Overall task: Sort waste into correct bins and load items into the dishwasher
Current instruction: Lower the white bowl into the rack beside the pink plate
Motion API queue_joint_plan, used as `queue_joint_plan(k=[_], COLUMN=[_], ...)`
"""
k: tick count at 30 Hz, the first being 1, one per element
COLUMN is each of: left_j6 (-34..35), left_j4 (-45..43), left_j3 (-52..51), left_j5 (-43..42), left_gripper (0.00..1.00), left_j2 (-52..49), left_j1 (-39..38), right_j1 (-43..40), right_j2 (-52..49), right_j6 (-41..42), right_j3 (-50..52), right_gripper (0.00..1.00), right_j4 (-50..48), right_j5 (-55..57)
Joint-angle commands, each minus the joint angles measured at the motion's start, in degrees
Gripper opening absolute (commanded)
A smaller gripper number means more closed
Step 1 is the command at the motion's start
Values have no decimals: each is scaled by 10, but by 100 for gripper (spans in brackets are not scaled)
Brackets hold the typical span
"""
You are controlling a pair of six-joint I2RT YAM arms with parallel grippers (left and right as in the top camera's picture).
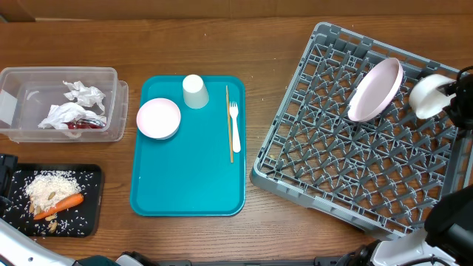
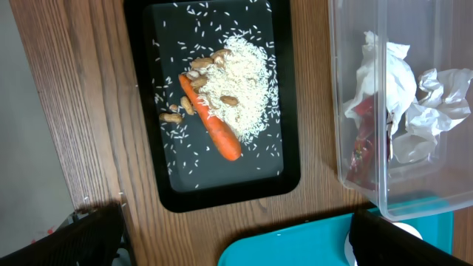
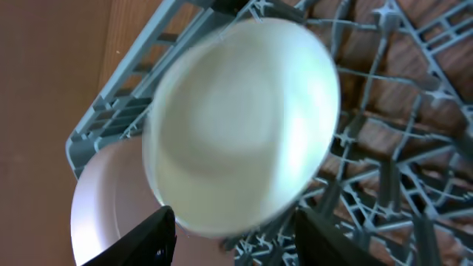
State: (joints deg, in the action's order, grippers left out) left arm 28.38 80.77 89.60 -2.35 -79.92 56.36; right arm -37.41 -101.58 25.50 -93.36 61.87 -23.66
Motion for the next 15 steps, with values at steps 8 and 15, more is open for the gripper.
queue_joint_plan(k=[8,15], left_j6=[4,4], left_j4=[0,0], left_j3=[1,1], left_j5=[-2,-2], left_gripper=[100,100], left_j2=[5,5], left_j1=[2,2], right_j1=[-1,1], right_j2=[23,23], right_j6=[-3,-18], right_j3=[-19,-19], right_gripper=[51,53], right_j4=[39,30], right_j5=[48,48])
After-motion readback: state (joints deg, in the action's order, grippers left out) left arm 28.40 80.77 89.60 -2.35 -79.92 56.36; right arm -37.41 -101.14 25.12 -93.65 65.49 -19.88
